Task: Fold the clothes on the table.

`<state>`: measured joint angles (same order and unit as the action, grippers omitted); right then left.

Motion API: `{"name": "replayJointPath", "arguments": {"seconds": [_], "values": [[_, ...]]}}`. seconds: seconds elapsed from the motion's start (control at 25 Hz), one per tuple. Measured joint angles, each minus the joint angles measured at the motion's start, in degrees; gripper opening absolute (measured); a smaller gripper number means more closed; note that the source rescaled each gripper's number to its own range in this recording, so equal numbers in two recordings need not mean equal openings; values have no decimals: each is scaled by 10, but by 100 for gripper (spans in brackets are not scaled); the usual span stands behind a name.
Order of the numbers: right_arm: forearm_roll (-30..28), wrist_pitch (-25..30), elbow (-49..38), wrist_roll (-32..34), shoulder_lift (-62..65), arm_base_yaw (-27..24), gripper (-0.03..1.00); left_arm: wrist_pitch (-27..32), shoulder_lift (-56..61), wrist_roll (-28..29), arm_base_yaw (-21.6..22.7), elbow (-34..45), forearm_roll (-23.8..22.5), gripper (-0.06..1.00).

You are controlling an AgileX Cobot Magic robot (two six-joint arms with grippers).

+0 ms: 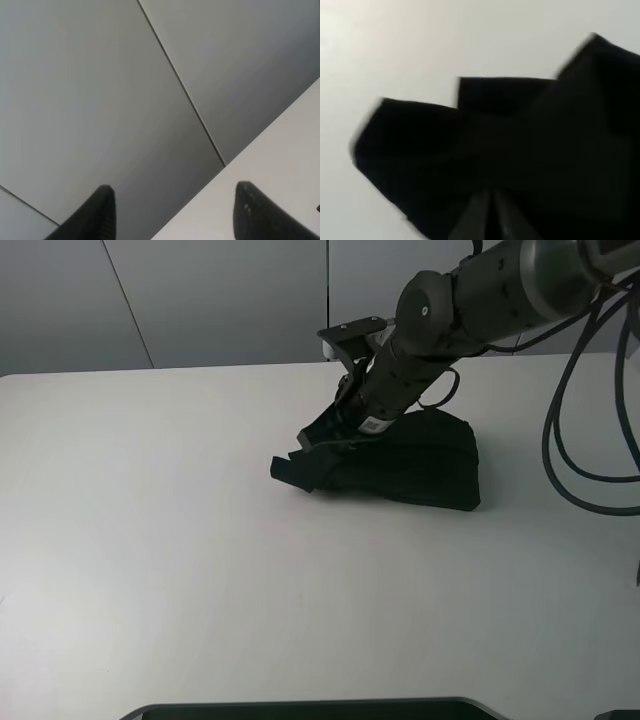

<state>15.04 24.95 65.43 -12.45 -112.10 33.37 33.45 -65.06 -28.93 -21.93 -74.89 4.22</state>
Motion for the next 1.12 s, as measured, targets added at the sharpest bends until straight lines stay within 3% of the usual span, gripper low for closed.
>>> {"name": "replayJointPath", "arguments": {"seconds": [0.16, 0.72, 0.92, 1.04, 1.12], "values": [[-26, 0, 0, 25, 0, -17, 0, 1, 0, 0, 0, 0, 0, 79], [-20, -47, 10, 24, -84, -18, 0, 3, 0, 0, 0, 0, 2, 79], [-35, -12, 6, 24, -32, -18, 0, 3, 6, 0, 0, 0, 2, 79], [-64, 26, 5, 24, 39, -18, 8, 3, 26, 0, 0, 0, 2, 79], [-85, 50, 5, 24, 98, -18, 23, 3, 49, 0, 0, 0, 2, 79]]}}
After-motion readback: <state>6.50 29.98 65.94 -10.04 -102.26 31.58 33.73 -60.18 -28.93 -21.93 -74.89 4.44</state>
